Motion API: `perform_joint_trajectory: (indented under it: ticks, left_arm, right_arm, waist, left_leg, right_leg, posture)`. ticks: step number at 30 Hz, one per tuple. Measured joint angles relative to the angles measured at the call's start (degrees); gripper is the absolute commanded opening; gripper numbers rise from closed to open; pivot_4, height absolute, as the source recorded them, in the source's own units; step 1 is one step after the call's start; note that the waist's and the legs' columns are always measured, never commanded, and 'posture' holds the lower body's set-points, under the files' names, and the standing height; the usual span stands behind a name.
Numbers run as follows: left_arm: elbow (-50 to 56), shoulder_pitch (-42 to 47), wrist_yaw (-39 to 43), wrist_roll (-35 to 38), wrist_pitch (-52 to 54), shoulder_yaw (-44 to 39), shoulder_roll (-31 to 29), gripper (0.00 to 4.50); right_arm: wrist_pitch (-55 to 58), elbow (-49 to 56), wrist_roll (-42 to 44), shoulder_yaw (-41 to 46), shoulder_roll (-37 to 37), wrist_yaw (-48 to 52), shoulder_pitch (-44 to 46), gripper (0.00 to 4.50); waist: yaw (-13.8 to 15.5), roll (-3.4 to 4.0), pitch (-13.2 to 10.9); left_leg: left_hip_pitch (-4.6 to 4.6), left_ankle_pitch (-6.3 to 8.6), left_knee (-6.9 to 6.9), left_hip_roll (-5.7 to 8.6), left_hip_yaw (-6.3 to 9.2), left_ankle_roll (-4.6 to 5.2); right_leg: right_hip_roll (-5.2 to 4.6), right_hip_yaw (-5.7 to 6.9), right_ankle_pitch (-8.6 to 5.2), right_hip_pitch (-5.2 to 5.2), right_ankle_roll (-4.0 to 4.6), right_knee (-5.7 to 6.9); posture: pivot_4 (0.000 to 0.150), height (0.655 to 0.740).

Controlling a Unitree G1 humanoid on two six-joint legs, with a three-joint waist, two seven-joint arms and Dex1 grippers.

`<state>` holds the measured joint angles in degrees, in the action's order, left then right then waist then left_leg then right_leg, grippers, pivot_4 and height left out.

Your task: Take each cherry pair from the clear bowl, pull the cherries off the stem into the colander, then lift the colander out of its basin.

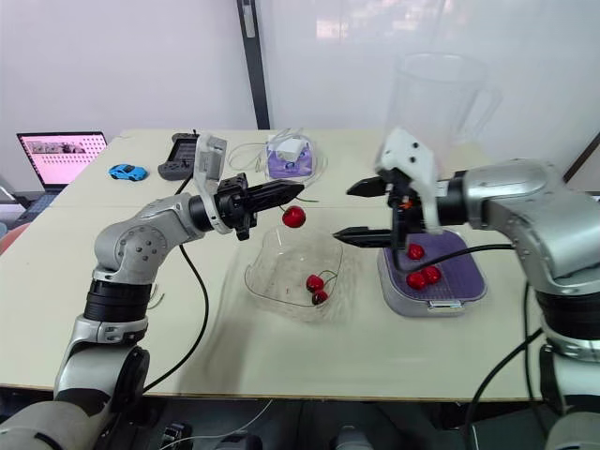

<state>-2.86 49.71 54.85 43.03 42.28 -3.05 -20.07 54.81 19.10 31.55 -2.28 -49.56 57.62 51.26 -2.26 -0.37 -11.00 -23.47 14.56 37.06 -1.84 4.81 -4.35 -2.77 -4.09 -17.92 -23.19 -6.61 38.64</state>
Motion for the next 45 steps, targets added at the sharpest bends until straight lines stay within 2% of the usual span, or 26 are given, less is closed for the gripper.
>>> perform_joint_trajectory:
  ticks: [2,9,13,16,31,39,45]
  left_arm:
    - [0.1,0.0,-0.2,0.1,0.1,0.0,0.5,0.0]
    - [0.4,0.1,-0.2,0.2,1.0,0.1,1.0,0.0]
    - [0.4,0.4,-0.2,0.1,1.0,0.2,1.1,0.0]
    - [0.4,0.7,-0.1,0.1,1.0,0.2,1.1,0.0]
    - [0.1,0.8,0.1,0.0,0.9,1.5,1.1,0.0]
    - [-1.3,2.2,0.3,-0.3,-0.2,1.5,0.6,0.0]
    - [-1.6,2.4,0.3,-0.5,-0.5,1.5,0.3,0.0]
  right_arm:
    - [0.3,0.1,-0.1,-2.1,3.8,-2.5,0.6,4.45]
    - [0.5,0.3,-0.4,-4.8,8.9,-6.0,0.6,4.45]
    - [1.7,0.0,0.3,-5.3,10.7,-7.5,0.5,3.21]
    - [2.0,-0.4,0.3,-5.1,11.3,-8.8,0.5,1.7]
    - [2.3,-1.3,0.9,-4.5,11.1,-9.4,-0.3,1.7]
    - [1.2,-2.2,-0.1,-5.0,7.9,-7.5,-7.0,1.7]
    - [-0.2,-2.7,-0.7,-4.8,6.6,-6.5,-7.9,1.7]
  waist:
    - [0.2,0.0,0.0]
    - [0.0,0.0,0.0]
    - [-0.1,0.0,0.0]
    - [-0.1,0.0,0.0]
    - [-0.1,0.0,0.0]
    - [-0.1,0.0,0.0]
    - [-0.2,0.0,0.0]
  left_leg:
    - [-0.01,0.0,0.01,0.0,0.0,-0.01]
    - [0.0,0.0,0.0,-0.01,0.02,0.0]
    - [0.0,0.01,0.0,-0.01,0.02,0.01]
    - [0.0,0.01,0.0,0.0,0.02,0.02]
    - [0.0,0.03,-0.01,0.0,0.02,0.05]
    - [0.0,0.03,0.0,0.0,0.02,0.06]
    - [0.0,0.03,-0.02,-0.01,0.02,0.05]
  right_leg:
    - [0.0,0.01,0.0,0.0,0.0,0.0]
    - [0.03,0.01,0.0,-0.02,0.0,0.02]
    - [0.02,0.01,0.0,-0.02,0.0,0.02]
    - [0.02,0.01,0.0,-0.02,0.0,0.02]
    - [0.03,0.02,0.0,-0.02,0.0,0.02]
    - [0.03,0.01,0.0,-0.01,0.0,0.02]
    - [0.05,0.01,0.0,-0.03,0.0,0.02]
  posture:
    - [0.15,0.7332]
    - [0.15,0.7332]
    - [0.15,0.7332]
    - [0.15,0.7332]
    - [0.15,0.7332]
    - [0.15,0.7332]
    - [0.15,0.7332]
